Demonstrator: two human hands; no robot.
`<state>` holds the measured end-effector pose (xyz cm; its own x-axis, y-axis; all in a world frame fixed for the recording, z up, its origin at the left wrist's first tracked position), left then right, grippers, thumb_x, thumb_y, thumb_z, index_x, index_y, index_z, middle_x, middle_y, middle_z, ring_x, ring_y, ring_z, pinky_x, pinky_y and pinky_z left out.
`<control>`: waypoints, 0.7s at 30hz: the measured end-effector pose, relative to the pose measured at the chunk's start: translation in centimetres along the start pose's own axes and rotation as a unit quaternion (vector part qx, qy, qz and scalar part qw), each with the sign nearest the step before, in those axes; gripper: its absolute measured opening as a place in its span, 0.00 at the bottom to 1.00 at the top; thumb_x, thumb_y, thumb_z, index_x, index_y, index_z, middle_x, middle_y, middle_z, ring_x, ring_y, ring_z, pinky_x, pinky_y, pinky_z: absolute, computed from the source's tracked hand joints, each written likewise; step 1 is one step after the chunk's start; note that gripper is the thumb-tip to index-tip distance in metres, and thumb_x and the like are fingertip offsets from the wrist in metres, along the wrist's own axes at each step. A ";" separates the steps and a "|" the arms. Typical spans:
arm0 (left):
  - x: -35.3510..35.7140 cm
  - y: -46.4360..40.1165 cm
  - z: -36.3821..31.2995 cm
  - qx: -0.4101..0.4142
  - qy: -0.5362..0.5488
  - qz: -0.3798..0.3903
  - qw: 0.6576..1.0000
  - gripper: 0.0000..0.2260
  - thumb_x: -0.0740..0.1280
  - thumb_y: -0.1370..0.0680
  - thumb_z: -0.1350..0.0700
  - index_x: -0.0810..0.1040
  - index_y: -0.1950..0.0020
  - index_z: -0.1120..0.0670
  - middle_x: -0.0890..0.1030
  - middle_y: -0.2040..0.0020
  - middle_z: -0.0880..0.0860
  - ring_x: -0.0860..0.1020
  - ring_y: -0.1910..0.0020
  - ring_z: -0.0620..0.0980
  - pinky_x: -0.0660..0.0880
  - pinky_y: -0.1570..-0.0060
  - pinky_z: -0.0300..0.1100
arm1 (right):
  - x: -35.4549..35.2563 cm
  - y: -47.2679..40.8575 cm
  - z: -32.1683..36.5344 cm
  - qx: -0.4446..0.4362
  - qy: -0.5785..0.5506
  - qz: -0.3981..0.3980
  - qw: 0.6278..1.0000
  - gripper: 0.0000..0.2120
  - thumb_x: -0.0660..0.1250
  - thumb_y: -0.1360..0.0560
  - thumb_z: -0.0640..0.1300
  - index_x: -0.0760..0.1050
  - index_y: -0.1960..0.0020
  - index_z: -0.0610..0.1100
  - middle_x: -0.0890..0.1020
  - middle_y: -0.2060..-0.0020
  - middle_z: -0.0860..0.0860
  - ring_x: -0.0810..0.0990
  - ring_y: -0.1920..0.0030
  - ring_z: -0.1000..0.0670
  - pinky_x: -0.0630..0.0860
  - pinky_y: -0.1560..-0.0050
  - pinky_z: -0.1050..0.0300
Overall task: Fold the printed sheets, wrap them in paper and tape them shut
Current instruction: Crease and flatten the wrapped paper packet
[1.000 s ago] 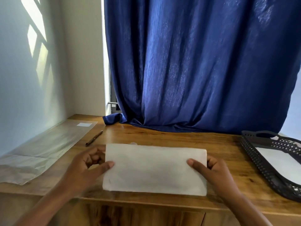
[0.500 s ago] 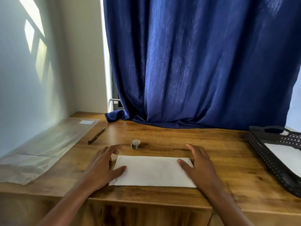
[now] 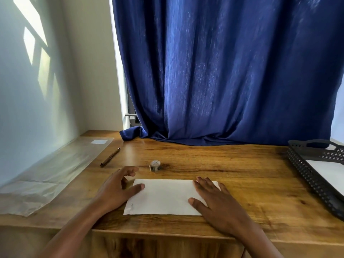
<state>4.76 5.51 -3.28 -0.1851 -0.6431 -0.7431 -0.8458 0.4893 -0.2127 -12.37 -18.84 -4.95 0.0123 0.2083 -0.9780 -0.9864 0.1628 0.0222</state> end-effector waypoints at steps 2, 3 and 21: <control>0.0 -1.2 -0.2 0.002 0.022 0.017 1.000 0.24 0.75 0.25 0.41 0.70 0.32 0.35 0.75 0.38 0.39 0.77 0.46 0.40 0.78 0.41 0.47 | -0.3 0.0 -0.4 0.006 -0.037 -0.031 0.999 0.39 0.41 0.24 0.73 0.44 0.18 0.57 0.45 0.19 0.61 0.40 0.21 0.61 0.39 0.20 0.51; -0.1 -2.0 -0.6 0.013 0.034 0.025 0.999 0.23 0.75 0.24 0.44 0.70 0.33 0.34 0.75 0.36 0.40 0.78 0.45 0.41 0.79 0.41 0.46 | -0.6 0.0 -0.7 0.008 -0.059 -0.054 0.997 0.37 0.43 0.22 0.73 0.46 0.18 0.58 0.47 0.19 0.63 0.41 0.21 0.61 0.40 0.19 0.51; 1.8 -8.3 -7.0 0.170 -0.176 0.171 0.954 0.19 0.71 0.21 0.57 0.79 0.34 0.38 0.76 0.42 0.36 0.74 0.51 0.33 0.71 0.56 0.23 | -2.8 0.3 -2.8 0.036 -0.194 -0.179 0.964 0.26 0.55 0.20 0.68 0.65 0.25 0.60 0.67 0.28 0.65 0.62 0.27 0.61 0.61 0.25 0.58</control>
<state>7.96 -3.80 1.59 -0.1914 -0.2026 -0.9604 -0.5436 0.8366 -0.0682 -13.11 -22.09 -2.83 0.4236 0.4698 -0.7745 -0.8940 0.3549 -0.2736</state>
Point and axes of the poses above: each hand's wrist, its own y-axis away from the middle knuckle, its own x-axis out of the palm, z = x × y, the point moved 9 cm from there along -y, towards the middle knuckle
